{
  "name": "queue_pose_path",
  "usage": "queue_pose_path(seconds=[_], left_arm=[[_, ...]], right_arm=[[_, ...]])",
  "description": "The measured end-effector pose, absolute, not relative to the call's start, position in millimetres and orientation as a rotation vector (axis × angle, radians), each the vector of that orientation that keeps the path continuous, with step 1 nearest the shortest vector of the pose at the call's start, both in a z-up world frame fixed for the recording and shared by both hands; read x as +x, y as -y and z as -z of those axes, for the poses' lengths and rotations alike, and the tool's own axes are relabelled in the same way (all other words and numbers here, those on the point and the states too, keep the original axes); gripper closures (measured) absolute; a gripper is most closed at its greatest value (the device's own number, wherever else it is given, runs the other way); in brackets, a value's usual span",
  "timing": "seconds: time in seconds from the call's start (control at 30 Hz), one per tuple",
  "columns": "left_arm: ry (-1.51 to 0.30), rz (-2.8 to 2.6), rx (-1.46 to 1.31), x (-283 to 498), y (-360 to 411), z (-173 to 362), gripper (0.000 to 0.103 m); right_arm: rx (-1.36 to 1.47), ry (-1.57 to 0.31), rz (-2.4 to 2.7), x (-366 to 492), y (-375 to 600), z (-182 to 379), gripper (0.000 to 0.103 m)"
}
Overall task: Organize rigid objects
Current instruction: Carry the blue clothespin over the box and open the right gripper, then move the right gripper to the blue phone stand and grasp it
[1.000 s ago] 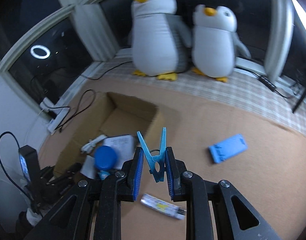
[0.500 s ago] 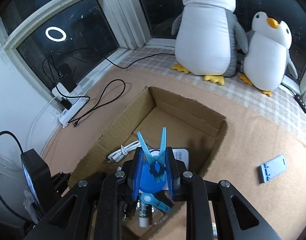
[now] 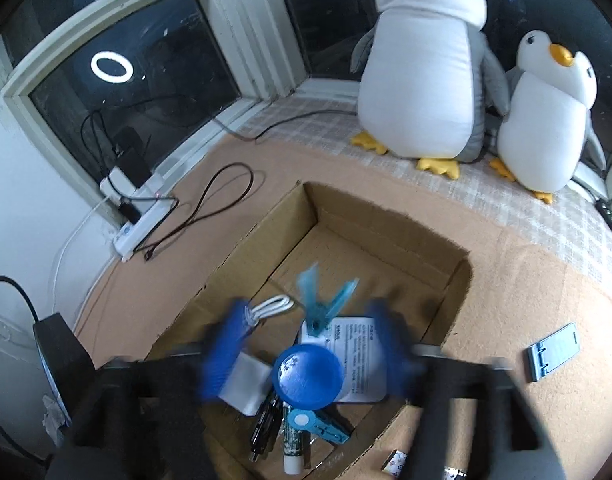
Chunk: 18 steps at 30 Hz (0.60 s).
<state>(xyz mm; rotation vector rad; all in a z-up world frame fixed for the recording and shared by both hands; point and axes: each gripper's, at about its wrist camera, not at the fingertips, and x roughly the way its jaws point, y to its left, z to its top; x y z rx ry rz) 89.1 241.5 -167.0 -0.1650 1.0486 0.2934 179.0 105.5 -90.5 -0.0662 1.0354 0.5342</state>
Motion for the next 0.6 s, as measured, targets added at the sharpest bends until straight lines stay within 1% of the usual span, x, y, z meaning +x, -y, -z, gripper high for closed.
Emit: queue_pose_path(seconds=[0.07,0.37,0.6], left_arm=[[-1.048,-0.294,-0.165,89,-242,167,0.062],[-1.048,-0.293,-0.163,90,-241,167,0.062],[-1.048,-0.293,-0.162,90,-241,167,0.062]], right_arm=[[-0.072,-1.015,-0.525,178,-104,87,0.027],[-0.062,-1.038,-0.494,181,-93,89,0.027],[0.01,-1.061,-0.418,183,-57,87,0.027]])
